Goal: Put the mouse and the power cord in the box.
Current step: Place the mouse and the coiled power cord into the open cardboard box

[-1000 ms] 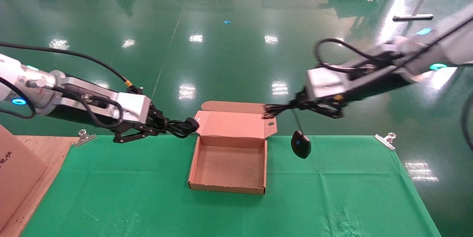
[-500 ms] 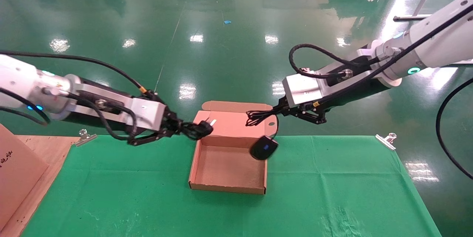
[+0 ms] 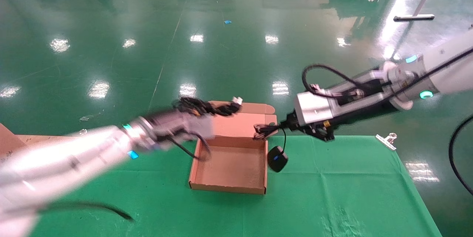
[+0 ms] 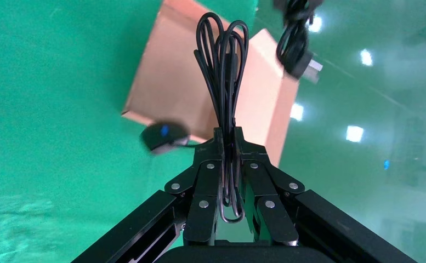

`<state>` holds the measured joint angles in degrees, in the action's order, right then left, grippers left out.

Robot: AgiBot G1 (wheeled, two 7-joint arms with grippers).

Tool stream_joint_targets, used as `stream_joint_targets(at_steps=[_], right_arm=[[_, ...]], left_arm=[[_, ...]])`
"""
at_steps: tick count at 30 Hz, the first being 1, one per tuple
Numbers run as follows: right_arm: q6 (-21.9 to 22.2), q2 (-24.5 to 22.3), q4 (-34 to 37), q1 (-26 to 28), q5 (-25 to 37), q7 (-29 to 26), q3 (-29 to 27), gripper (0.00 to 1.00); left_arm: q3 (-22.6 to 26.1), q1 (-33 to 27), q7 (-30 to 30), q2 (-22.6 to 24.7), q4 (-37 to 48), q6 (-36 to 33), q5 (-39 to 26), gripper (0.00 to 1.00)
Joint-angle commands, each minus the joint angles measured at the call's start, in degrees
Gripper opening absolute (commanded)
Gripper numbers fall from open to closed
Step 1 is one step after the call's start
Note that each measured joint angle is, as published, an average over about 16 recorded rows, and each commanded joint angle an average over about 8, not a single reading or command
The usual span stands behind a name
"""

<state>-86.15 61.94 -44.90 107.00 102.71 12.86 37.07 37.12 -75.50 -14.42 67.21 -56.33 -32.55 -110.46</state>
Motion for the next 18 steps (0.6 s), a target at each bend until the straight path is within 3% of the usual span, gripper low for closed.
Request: stream_joint_targets(at_steps=[1, 6, 13, 18], right_arm=[[-0.07, -0.88, -1.04, -1.04, -0.17, -0.41, -0.09, 0.00], [0.30, -2.32, -1.52, -2.95, -0.54, -0.07, -0.33, 0.00], [1.12, -3.03, 0.21, -4.20, -0.90, 1.61, -0.57, 0.00], [1.82, -2.70, 2.54, -4.96, -0.81, 3.17, -0.41, 0.00]], left_arm=[[-0.28, 4.23, 0.63, 2.11, -1.30, 6.62, -1.65, 0.00], [2.02, 9.37, -3.88, 7.21, 2.24, 15.68, -5.16, 0.00], [6.27, 8.39, -6.96, 10.38, 11.54, 19.93, -4.37, 0.03], [10.04, 5.89, -7.36, 10.58, 15.38, 19.14, -0.21, 0.65]])
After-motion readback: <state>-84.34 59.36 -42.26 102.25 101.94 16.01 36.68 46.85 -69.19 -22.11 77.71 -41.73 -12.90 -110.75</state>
